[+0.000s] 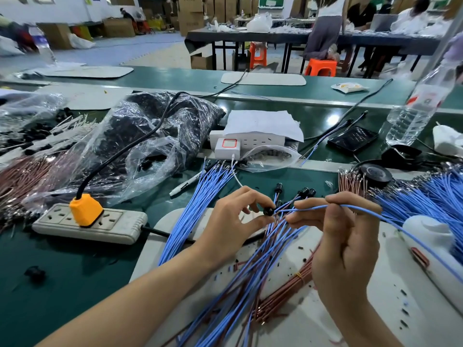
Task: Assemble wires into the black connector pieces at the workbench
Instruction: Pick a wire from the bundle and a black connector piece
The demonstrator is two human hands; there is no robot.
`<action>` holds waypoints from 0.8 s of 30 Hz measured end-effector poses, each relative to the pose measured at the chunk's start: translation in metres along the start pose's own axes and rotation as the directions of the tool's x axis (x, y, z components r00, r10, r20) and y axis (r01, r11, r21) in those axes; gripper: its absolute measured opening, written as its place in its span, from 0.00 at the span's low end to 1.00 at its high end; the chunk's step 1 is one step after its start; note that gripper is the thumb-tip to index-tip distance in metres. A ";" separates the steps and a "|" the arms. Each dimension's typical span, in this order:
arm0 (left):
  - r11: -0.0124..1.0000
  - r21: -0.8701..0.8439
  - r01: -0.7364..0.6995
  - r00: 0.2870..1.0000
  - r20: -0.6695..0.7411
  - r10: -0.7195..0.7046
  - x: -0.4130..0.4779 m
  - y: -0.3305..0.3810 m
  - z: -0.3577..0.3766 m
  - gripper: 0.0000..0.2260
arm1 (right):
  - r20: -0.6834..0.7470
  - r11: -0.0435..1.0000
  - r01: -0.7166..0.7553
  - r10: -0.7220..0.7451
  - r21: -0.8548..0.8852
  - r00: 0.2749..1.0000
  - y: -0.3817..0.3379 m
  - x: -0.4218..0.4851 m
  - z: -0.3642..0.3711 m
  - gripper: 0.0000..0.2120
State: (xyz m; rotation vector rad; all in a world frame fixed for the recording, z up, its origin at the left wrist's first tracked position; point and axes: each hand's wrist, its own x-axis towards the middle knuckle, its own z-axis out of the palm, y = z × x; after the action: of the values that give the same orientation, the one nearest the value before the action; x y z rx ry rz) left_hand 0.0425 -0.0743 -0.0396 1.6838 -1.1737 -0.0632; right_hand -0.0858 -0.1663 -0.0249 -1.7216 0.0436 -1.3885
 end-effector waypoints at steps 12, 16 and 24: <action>1.000 -0.003 -0.019 1.000 0.018 0.019 -0.002 0.006 0.001 0.09 | 0.052 0.999 -0.010 0.013 -0.040 0.999 0.006 -0.004 0.003 0.09; 0.999 0.010 -0.033 0.999 0.037 0.032 -0.004 0.009 0.001 0.11 | 0.067 0.997 -0.035 0.040 -0.075 0.997 0.009 -0.005 0.003 0.06; 0.996 0.024 -0.083 0.996 0.008 0.083 -0.002 0.008 0.002 0.14 | 0.120 0.979 -0.127 0.147 -0.160 0.982 0.017 -0.008 0.005 0.05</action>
State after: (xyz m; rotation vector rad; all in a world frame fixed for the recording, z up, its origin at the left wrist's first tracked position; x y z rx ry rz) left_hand 0.0353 -0.0738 -0.0357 1.6549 -1.2530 -0.0028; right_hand -0.0771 -0.1693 -0.0420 -1.8949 0.1965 -1.1942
